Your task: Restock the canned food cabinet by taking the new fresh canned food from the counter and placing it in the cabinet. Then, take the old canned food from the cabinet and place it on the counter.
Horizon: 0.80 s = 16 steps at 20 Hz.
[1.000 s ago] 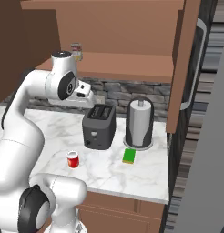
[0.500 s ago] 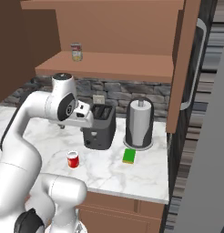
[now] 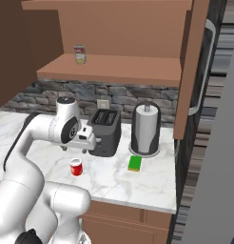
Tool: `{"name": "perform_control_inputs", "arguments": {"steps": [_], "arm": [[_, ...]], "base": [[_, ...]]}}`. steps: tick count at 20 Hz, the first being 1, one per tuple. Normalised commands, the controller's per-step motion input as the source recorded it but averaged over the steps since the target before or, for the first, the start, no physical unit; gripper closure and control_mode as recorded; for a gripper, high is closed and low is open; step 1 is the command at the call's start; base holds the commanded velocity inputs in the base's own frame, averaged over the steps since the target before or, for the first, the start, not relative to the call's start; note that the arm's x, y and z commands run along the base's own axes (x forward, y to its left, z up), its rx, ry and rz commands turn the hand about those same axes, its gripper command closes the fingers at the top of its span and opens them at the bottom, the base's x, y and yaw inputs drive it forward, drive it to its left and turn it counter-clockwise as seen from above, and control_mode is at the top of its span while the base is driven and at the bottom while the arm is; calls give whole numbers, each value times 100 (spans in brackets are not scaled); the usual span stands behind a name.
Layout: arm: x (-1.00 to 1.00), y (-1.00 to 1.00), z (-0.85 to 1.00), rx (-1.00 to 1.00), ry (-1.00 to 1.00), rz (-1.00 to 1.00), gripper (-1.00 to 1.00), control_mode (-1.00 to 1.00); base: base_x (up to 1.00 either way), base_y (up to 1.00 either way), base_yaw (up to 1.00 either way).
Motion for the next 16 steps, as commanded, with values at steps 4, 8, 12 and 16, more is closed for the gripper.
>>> {"name": "perform_control_inputs", "arguments": {"steps": [4, 8, 12, 16], "arm": [[4, 3, -37, 0, 13, 0, -100, -100], [15, 6, -40, 0, 14, 0, -100, -100], [19, 3, -33, -1, 12, 0, -100, -100], [19, 3, -22, -2, 10, 0, -100, -100]], "base": [[0, 0, 0], [0, 0, 0], [0, 0, 0], [0, 0, 0]]}}
